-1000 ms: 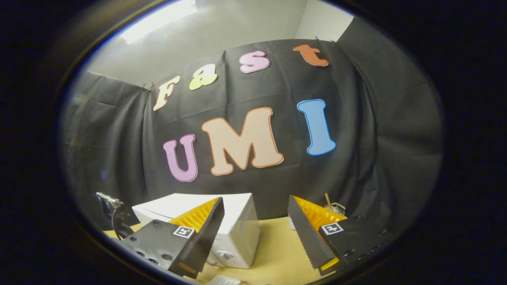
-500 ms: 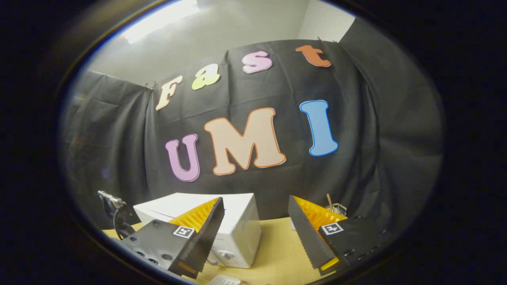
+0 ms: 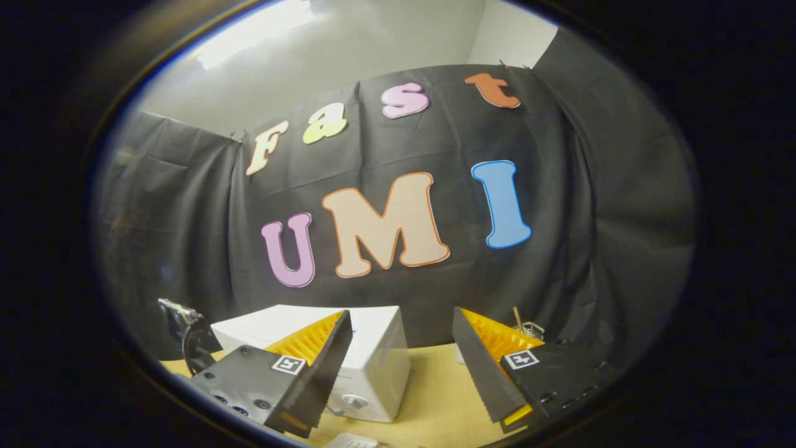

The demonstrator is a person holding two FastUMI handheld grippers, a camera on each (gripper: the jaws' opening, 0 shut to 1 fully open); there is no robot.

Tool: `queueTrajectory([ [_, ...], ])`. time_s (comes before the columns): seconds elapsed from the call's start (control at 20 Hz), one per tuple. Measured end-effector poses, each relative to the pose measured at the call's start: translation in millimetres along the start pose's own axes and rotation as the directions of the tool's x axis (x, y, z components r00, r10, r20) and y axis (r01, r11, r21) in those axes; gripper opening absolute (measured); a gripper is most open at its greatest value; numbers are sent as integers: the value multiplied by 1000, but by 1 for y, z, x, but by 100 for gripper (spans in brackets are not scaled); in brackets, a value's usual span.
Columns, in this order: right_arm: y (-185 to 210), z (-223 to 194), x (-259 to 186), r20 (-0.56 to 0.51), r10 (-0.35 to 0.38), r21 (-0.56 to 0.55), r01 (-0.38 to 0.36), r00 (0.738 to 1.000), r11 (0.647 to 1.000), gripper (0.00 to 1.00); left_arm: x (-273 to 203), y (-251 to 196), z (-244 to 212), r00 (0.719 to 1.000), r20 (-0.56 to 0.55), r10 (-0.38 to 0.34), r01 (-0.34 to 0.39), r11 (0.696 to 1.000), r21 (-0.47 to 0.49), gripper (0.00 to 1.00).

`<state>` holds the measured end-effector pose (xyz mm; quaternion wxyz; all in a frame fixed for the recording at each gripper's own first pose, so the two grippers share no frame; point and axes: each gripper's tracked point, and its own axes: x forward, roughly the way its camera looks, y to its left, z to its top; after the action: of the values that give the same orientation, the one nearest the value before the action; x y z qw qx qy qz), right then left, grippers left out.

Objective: Open the microwave oven with the left hand, put the food in, and close the microwave oven.

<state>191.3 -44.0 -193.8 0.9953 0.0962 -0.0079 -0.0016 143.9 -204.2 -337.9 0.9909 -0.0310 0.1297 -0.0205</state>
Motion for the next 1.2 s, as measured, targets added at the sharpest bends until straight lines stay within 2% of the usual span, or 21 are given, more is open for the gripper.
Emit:
queueTrajectory([
  [0.35,-3,1,-1,8,-5,-2,5,1000,1000,91,-13,9,19,999,2,-37,37,997,-74,1],
  [0.6,5,-1,-1,-2,15,-10,-15,1000,1000,91,-35,28,56,998,16,-54,55,998,-32,0],
  [0.85,6,-7,-1,-18,-2,-49,1,1000,999,91,-59,45,97,997,54,-46,49,997,-58,2],
  [1.05,11,-7,-2,-17,-5,-59,4,1000,998,91,-77,52,130,992,127,-27,27,1000,-1,12],
  [1.2,12,-10,-2,-28,5,-52,-7,1000,999,92,-85,44,141,989,137,-60,59,998,6,29],
])
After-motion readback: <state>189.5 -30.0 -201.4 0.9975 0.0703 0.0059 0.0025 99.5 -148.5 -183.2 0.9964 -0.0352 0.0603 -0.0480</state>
